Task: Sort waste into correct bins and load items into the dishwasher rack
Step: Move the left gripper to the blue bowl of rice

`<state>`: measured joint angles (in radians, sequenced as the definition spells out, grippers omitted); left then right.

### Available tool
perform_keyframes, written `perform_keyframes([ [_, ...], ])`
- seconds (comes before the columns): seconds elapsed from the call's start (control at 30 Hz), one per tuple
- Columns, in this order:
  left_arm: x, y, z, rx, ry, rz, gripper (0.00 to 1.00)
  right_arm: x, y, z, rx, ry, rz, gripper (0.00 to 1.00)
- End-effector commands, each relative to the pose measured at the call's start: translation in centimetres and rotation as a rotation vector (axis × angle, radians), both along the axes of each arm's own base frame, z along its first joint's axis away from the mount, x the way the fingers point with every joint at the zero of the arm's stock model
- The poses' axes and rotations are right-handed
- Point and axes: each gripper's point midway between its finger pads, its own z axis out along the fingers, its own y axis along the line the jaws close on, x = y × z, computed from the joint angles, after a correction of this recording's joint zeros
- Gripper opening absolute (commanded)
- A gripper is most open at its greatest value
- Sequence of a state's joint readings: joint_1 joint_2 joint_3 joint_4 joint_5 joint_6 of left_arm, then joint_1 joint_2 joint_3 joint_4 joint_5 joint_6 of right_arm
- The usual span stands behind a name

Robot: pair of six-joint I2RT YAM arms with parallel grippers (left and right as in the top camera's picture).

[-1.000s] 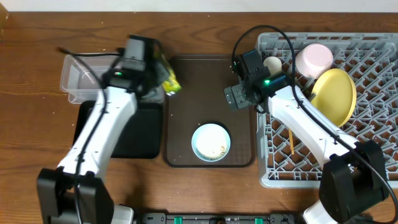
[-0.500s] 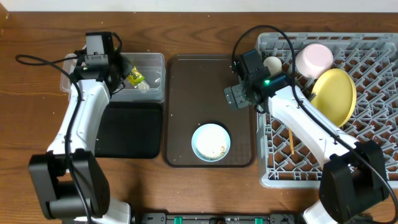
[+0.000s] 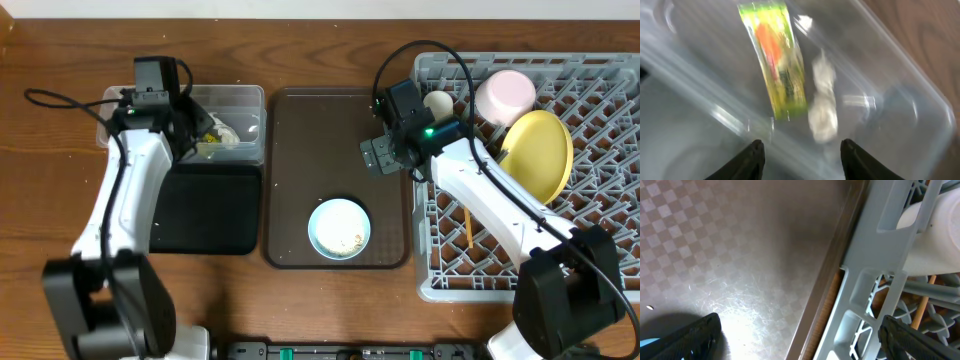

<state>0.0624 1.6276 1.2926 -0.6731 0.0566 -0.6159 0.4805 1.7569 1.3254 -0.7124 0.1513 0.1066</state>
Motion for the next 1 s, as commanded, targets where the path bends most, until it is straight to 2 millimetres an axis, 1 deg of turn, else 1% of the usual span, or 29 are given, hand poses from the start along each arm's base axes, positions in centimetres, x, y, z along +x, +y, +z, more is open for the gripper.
perform_keyframes([
  [0.0,-2.1,-4.4,3.9,-0.095,-0.045,-0.200,0.49,-0.1,0.4,0.5,0.008,-0.013,-0.003,0.99],
  [0.07,-4.2,-5.8,4.3,-0.119,0.000,-0.258,0.47,-0.1,0.4,0.5,0.008,-0.013,-0.002,0.99],
  [0.13,-6.9,-7.0,4.1,-0.120,0.077,-0.310,0.41,-0.1,0.4,0.5,0.008,-0.013,-0.002,0.99],
  [0.2,-9.4,-8.1,3.6,-0.113,0.166,-0.381,0.29,-0.1,0.4,0.5,0.008,-0.013,-0.002,0.99],
  [0.23,-10.6,-8.7,3.2,-0.109,0.211,-0.416,0.25,-0.1,0.4,0.5,0.008,-0.013,-0.002,0.98],
  [0.33,-13.2,-10.1,1.9,-0.097,0.306,-0.513,0.21,-0.1,0.4,0.5,0.008,-0.012,-0.002,0.99],
  [0.43,-15.3,-11.5,-0.3,-0.086,0.381,-0.588,0.21,-0.1,0.4,0.5,0.008,-0.013,-0.002,0.99],
  [0.57,-17.8,-12.8,-3.1,-0.075,0.459,-0.656,0.28,-0.1,0.4,0.5,0.008,-0.013,-0.002,0.99],
  [0.67,-18.8,-13.7,-5.0,-0.073,0.470,-0.691,0.33,-0.1,0.4,0.5,0.008,-0.013,-0.002,0.99],
  [0.73,-18.9,-14.6,-5.6,-0.088,0.453,-0.717,0.34,-0.1,0.4,0.5,0.008,-0.013,-0.002,0.99],
  [0.87,-18.4,-17.1,-6.1,-0.156,0.380,-0.781,0.36,-0.1,0.4,0.5,0.008,-0.013,-0.002,0.99],
  [0.97,-17.7,-18.3,-5.9,-0.161,0.332,-0.806,0.40,-0.1,0.4,0.5,0.008,-0.013,-0.002,0.99],
])
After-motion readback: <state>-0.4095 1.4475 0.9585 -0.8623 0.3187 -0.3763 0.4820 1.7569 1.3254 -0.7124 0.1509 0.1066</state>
